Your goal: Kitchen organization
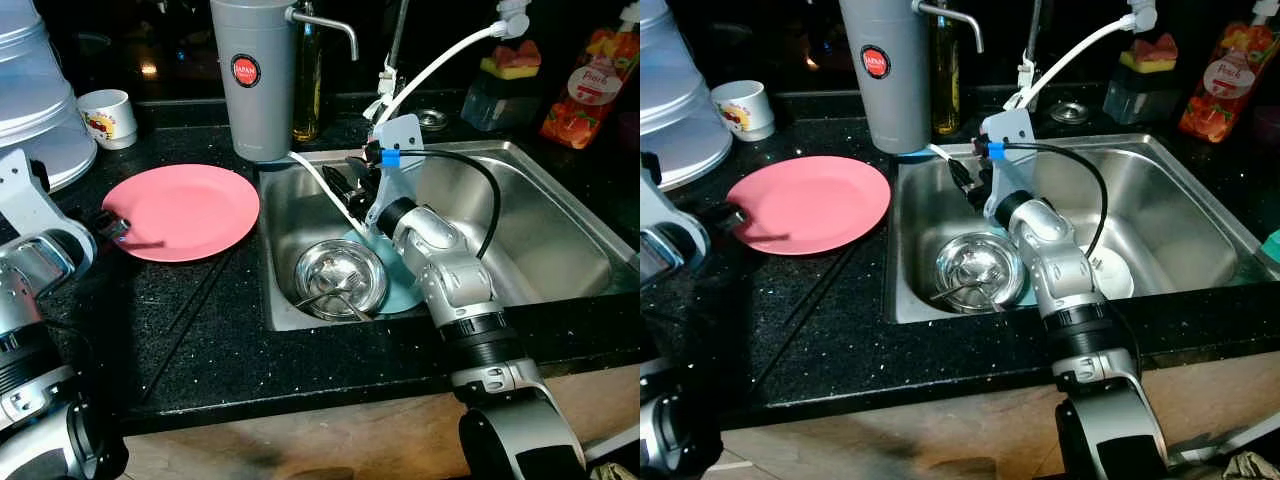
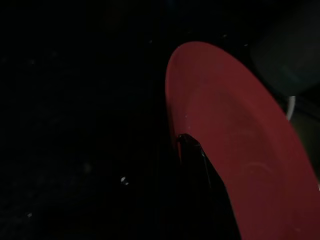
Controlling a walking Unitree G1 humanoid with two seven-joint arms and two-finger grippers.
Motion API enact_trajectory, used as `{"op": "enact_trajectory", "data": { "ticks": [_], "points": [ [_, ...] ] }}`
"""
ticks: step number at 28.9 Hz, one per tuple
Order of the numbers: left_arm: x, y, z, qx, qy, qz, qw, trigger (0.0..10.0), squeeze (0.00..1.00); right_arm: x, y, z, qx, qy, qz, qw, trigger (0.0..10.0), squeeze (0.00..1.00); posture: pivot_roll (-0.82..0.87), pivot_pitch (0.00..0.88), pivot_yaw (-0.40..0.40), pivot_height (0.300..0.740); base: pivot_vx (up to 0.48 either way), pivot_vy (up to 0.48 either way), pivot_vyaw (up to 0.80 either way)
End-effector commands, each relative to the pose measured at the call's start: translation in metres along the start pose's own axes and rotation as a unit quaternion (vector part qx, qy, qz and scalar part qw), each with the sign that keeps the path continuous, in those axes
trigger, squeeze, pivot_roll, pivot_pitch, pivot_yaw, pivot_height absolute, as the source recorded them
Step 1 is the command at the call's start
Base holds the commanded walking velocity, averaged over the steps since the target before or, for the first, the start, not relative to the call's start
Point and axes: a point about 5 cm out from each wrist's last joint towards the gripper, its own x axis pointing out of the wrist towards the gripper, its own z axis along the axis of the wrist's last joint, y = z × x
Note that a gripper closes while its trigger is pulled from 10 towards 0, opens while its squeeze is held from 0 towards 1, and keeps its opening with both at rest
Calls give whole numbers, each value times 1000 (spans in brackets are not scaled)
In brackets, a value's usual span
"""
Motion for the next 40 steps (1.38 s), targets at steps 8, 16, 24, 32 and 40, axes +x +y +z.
{"op": "enact_trajectory", "data": {
  "ticks": [8, 16, 24, 32, 40],
  "points": [
    [-1, -38, -9, 17, -2, -129, 992, 0, 0, 2, 1, 15, 108, -15, 12, 994, 10000, 647, 27, 2, -14, 740, 0, 0, 0],
    [-12, -66, -5, 60, -56, -241, 967, 0, 0, -1, 8, 11, 203, 22, 40, 978, 10000, 1000, 24, 10, -7, 740, 0, 0, 0],
    [-19, -70, 3, 56, -83, -274, 957, 0, 0, -8, 12, -3, 275, 93, 67, 955, 10000, 0, 24, 13, -11, 740, 0, 0, 0],
    [-20, -66, 6, 54, -92, -270, 957, 0, 0, -11, 6, -8, 293, 107, 54, 949, 10000, 0, 24, 14, -11, 740, 0, 0, 0],
    [-22, -65, 11, 33, -106, -279, 954, 0, 0, -13, 3, -6, 317, 115, 50, 940, 10000, 0, 24, 13, -13, 740, 0, 0, 0]
  ]
}}
